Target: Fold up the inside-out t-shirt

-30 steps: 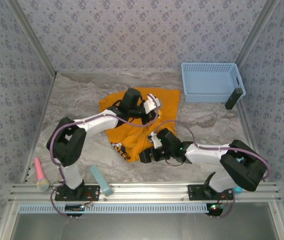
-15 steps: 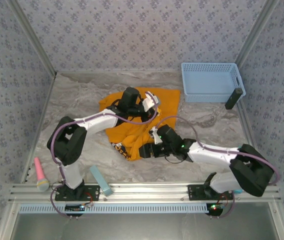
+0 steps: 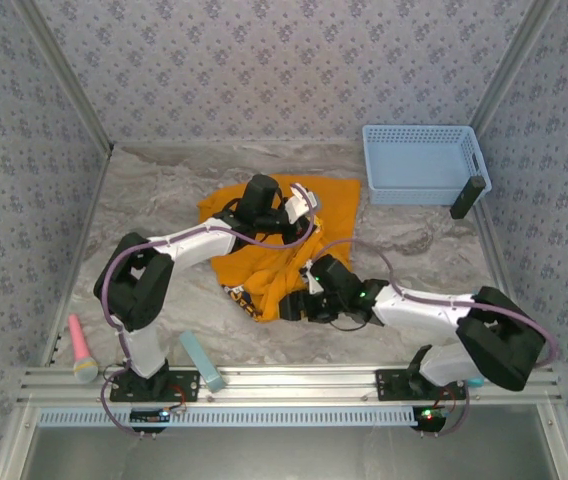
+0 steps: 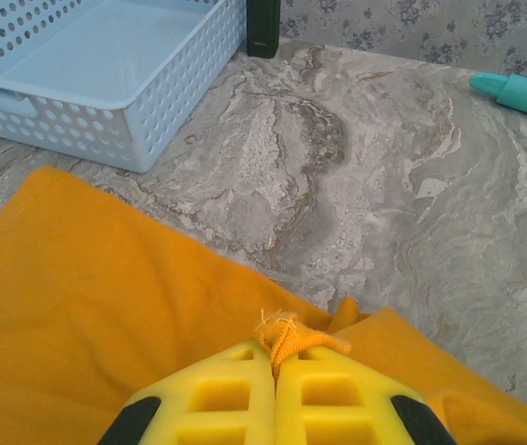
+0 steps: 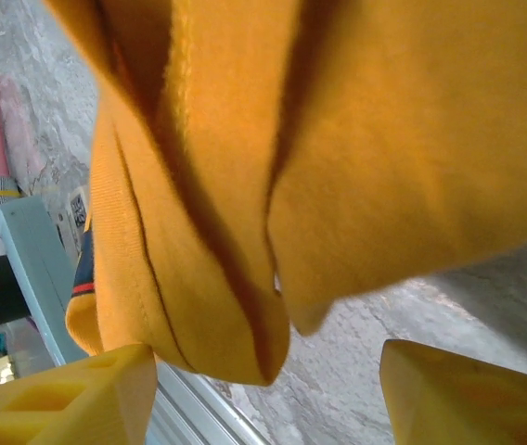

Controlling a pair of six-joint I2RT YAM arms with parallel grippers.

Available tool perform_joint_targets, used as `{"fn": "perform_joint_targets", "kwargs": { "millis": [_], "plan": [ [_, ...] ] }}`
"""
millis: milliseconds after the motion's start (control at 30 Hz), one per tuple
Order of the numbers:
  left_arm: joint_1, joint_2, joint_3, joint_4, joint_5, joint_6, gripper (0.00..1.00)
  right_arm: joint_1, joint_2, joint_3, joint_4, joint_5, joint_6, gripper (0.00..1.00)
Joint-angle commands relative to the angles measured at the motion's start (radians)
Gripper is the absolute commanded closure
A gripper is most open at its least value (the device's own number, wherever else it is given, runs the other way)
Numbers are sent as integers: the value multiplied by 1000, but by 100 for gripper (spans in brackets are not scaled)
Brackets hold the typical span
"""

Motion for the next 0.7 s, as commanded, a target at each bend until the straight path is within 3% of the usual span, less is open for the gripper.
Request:
{"fn": "perform_joint_targets", "kwargs": {
  "millis": [0, 133, 367, 567, 667],
  "plan": [
    [15, 12, -16, 16, 38, -1, 100, 14, 25, 39, 67, -24, 51, 41],
    [17, 10, -26, 25, 41, -8, 100, 20, 40, 55, 69, -20, 61, 57],
    [34, -7, -24, 25, 42, -44, 100, 17, 19, 51, 45, 0, 69, 98],
    [112, -71, 98, -101, 3, -74, 100, -43, -183, 149, -188, 133, -100, 100],
    [162, -111, 199, -164, -140, -75, 100, -176, -226, 276, -290, 113, -237, 100]
  ]
}}
